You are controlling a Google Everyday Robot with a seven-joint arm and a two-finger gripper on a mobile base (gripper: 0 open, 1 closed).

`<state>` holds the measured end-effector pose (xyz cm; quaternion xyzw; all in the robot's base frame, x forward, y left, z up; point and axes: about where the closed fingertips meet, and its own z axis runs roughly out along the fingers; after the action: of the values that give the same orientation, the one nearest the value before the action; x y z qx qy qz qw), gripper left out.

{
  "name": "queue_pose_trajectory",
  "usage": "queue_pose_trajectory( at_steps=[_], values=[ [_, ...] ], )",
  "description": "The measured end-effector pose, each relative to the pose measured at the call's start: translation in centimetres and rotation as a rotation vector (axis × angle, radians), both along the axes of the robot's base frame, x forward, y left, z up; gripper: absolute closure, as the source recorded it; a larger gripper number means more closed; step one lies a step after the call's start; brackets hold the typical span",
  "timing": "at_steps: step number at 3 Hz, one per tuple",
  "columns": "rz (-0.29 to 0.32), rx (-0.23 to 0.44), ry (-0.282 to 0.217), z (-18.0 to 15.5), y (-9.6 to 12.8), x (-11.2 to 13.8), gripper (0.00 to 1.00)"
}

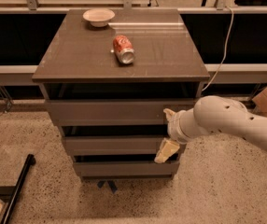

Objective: Open bottom drawer

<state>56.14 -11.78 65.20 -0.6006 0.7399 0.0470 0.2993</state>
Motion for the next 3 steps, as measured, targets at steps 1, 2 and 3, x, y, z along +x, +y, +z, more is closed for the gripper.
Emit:
queue_pose_trajectory(
  at_steps=[1,2,3],
  values=[
    [0.04,-0.032,0.035,-4.7,1.3,-0.2,0.0],
    [0.057,-0.013,0.077,-12.0,2.2,-0.3,0.0],
    [0.054,-0.005,0.115,-16.3,2.1,-0.3,0.0]
  ],
)
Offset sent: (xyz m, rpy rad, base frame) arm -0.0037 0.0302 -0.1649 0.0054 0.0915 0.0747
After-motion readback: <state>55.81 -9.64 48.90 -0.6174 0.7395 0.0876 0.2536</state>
